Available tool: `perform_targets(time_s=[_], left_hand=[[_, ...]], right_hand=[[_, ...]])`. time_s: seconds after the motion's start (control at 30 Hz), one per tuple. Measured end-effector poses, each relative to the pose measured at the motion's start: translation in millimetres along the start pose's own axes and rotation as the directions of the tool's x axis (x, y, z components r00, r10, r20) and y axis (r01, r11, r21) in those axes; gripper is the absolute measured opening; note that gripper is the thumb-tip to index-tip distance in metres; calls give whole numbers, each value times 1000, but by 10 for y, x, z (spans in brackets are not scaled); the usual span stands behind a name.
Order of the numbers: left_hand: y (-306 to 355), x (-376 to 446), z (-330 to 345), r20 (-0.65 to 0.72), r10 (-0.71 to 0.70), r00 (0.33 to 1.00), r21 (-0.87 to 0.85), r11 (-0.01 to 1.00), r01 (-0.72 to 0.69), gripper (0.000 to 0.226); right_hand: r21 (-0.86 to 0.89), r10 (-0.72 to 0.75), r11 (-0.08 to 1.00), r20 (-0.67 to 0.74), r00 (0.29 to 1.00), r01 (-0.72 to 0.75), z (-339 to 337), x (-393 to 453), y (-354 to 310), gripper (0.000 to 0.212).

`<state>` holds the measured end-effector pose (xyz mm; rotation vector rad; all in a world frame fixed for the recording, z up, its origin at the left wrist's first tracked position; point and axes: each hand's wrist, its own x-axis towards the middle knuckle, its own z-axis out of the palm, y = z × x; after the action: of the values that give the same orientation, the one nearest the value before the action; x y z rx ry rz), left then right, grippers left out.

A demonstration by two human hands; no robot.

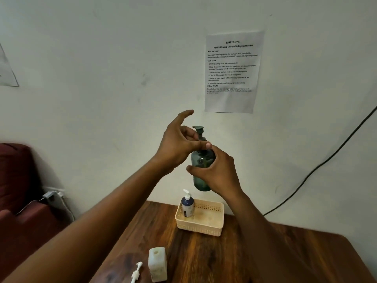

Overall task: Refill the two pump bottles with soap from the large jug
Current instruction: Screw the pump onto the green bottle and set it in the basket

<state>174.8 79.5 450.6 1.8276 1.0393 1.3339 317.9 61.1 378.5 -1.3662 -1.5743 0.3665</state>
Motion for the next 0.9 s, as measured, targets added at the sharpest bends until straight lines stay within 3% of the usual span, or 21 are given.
perform_targets(time_s=[0.23, 0.37, 0.5, 0.73, 0.83, 0.9], left_hand=[[149, 93, -124, 192, -26, 981, -86, 995, 43, 103], [203, 99, -122, 147, -63, 987, 33, 998, 59, 102], [178, 41, 5, 33, 12, 999, 71, 997, -15, 87], [201, 46, -100, 277, -24, 961, -120, 991, 59, 71], [214, 67, -121, 311, -29, 950, -90, 994, 60, 78], [226, 80, -109, 242, -10, 970, -18, 1000, 15, 85]], right_hand=[[2, 1, 1000, 9, 1000, -1, -52, 51, -41, 61], [-13, -1, 1000, -16, 1000, 0, -29, 61, -50, 66], [-6, -30, 1000, -34, 999, 29, -33, 82, -75, 71], [60, 0, 998, 35, 999, -2, -102, 77, -81, 57], [76, 7, 997, 32, 999, -9, -101, 91, -84, 56], [56, -3, 998, 21, 1000, 2, -98, 90, -95, 57]])
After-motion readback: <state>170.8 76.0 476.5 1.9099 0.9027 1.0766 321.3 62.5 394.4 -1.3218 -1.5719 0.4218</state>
